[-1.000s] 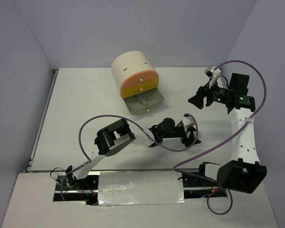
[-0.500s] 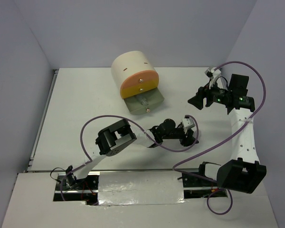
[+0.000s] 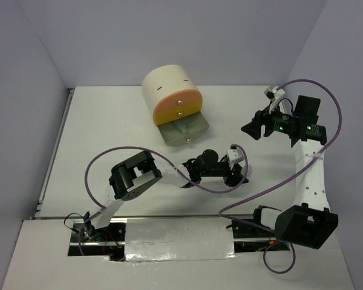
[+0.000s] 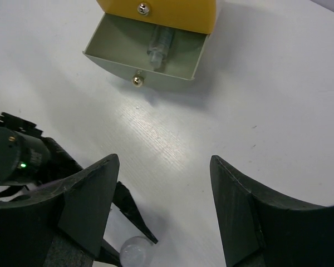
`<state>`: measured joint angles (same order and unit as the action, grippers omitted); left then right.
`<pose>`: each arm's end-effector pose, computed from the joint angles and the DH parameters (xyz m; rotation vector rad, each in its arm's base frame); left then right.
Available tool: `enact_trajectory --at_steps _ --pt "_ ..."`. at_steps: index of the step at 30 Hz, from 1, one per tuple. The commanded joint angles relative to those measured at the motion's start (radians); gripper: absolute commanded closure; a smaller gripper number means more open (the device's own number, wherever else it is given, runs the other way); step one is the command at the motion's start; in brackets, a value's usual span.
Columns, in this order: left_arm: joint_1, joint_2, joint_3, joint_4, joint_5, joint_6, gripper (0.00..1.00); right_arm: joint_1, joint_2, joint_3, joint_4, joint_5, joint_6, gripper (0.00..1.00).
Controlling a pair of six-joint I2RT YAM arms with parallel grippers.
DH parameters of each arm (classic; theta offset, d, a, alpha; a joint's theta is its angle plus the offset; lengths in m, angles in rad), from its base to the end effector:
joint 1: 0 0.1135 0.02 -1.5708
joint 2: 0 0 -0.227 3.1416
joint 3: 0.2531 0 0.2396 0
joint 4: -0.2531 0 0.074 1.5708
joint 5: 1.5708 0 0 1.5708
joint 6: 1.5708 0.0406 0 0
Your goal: Organize the makeup
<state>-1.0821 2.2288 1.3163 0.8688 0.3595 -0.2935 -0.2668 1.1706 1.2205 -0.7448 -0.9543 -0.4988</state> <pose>0.2034 -0.4129 0.1414 0.9601 1.5094 -1.3184 0.2355 -0.0300 0.3316 -0.6916 1.8740 0.5915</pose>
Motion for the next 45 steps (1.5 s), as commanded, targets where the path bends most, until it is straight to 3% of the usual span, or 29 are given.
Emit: enact_trajectory --at_steps 1,6,7,10,14,20,24,32,40,42,43,45 --pt "0.010 -0.150 -0.043 0.070 0.024 0.002 1.00 -0.012 -0.038 -0.007 0.041 -0.020 0.022 0.26" --pt "0.050 -0.297 -0.094 -0.100 0.036 0.040 1.00 -0.023 -0.043 -0.001 0.035 -0.009 0.017 0.26" --pt "0.060 -0.308 -0.072 -0.272 0.050 0.053 1.00 -0.025 -0.043 -0.001 0.036 -0.006 0.017 0.26" --pt "0.106 -0.359 -0.023 -0.558 0.067 0.126 1.00 -0.028 -0.046 0.001 0.045 0.005 0.023 0.26" --pt "0.177 -0.457 -0.042 -0.774 0.044 0.235 1.00 -0.043 -0.037 0.017 0.071 0.014 0.048 0.26" --pt "0.289 -0.463 0.170 -1.202 -0.139 0.408 1.00 -0.049 0.015 0.042 0.116 0.022 0.080 0.26" --pt "0.329 -0.345 0.452 -1.400 -0.296 0.482 1.00 -0.049 0.058 0.043 0.139 0.017 0.074 0.27" --pt "0.335 -0.124 0.789 -1.636 -0.556 0.586 1.00 -0.049 0.141 0.089 0.165 -0.015 0.075 0.26" --pt "0.347 -0.100 0.762 -1.642 -0.668 0.625 0.97 -0.048 0.199 0.091 0.170 -0.037 0.074 0.26" --pt "0.349 -0.093 0.747 -1.634 -0.680 0.622 0.88 -0.045 0.205 0.090 0.160 -0.037 0.066 0.26" --pt "0.349 -0.092 0.742 -1.633 -0.683 0.617 0.75 -0.045 0.211 0.089 0.159 -0.037 0.062 0.26" --pt "0.349 -0.092 0.741 -1.627 -0.682 0.604 0.62 -0.038 0.213 0.088 0.151 -0.032 0.051 0.26"
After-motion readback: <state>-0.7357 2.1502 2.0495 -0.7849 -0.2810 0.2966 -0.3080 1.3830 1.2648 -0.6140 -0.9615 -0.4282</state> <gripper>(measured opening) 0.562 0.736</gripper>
